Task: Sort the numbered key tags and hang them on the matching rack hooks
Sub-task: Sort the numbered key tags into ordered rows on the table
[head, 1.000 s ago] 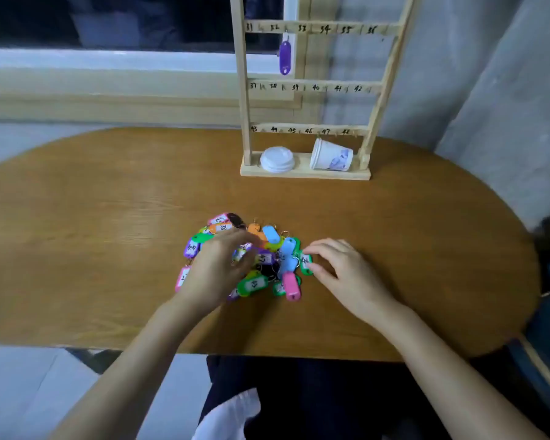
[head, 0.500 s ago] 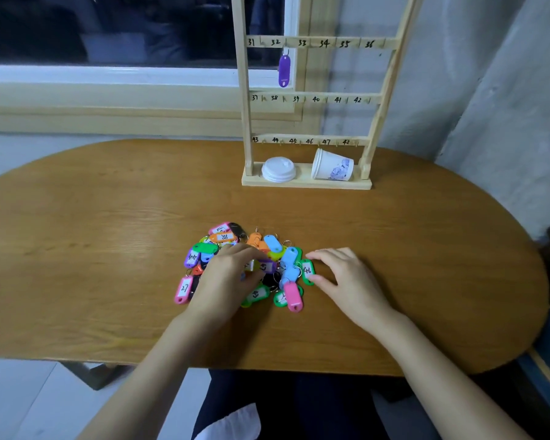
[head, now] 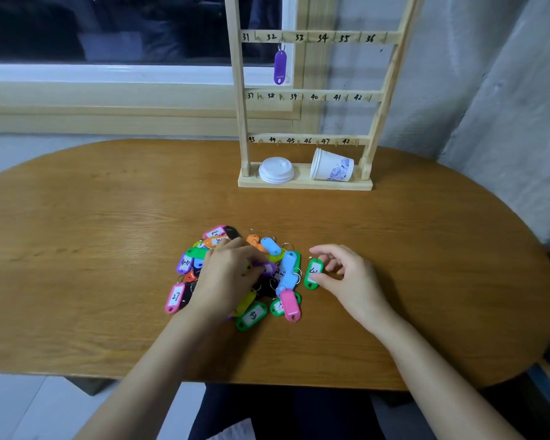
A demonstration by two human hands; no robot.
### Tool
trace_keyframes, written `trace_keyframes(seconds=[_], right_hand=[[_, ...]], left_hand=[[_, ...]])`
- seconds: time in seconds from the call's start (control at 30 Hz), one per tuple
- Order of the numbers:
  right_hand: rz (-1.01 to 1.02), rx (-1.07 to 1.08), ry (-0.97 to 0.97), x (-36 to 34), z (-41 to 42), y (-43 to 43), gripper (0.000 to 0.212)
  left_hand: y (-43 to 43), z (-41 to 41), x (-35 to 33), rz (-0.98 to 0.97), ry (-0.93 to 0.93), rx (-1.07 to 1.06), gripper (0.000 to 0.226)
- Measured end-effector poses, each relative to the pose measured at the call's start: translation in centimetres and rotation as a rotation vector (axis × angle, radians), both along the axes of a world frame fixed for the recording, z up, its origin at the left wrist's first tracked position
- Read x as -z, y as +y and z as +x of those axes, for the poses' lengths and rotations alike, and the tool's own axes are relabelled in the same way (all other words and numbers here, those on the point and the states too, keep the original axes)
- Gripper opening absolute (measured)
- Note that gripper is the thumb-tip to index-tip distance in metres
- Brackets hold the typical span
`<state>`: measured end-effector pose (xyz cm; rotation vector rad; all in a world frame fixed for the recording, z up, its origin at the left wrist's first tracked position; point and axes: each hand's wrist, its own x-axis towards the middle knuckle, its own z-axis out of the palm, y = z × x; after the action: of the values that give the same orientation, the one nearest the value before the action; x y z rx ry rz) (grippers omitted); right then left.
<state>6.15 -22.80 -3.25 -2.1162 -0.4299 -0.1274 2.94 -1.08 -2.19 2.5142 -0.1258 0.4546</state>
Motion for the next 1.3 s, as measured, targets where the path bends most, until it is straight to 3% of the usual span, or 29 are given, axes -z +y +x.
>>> trace_keyframes(seconds=[0.13,0.2,0.33,0.43,0.63,0.97,1.2,1.3], right_hand=[[0.077,-0.005,0.071,-0.4,0.3,-0.8,0.018],[0.101,-0.020,0.086,-0.7,0.5,-1.3,0.013],[0.114,-0.017,0.069,-1.3,0.8,-3.1,0.014],[0.116,0.012,0.061,-1.6,1.1,-5.1,0.018],[0.070,0.143,0.007,-1.5,1.9,-10.8,0.020],[0.039,0.166,0.103,-1.7,3.6,-13.8,0.022],[-0.008,-0.083,0.128,-1.9,4.9,-9.5,0.021],[-0.053,-0.080,0.055,-1.3,5.0,-8.3,0.023]], left_hand=[[0.2,0.2,-0.3,-0.057,-0.056,-0.009,0.011],[-0.1,0.1,-1.1,-0.175,-0.073,-0.029,0.008],[-1.8,0.2,-3.2,-0.438,-0.003,-0.035,0.009],[-3.9,1.0,-3.7,-0.518,0.066,0.014,0.006],[-10.8,3.3,-2.1,-0.479,0.171,0.108,0.021],[-15.0,4.8,0.2,-0.262,0.107,0.082,0.016],[-12.1,3.5,0.6,-0.138,-0.019,0.077,0.010],[-11.5,3.0,0.7,-0.134,-0.035,0.088,0.011]])
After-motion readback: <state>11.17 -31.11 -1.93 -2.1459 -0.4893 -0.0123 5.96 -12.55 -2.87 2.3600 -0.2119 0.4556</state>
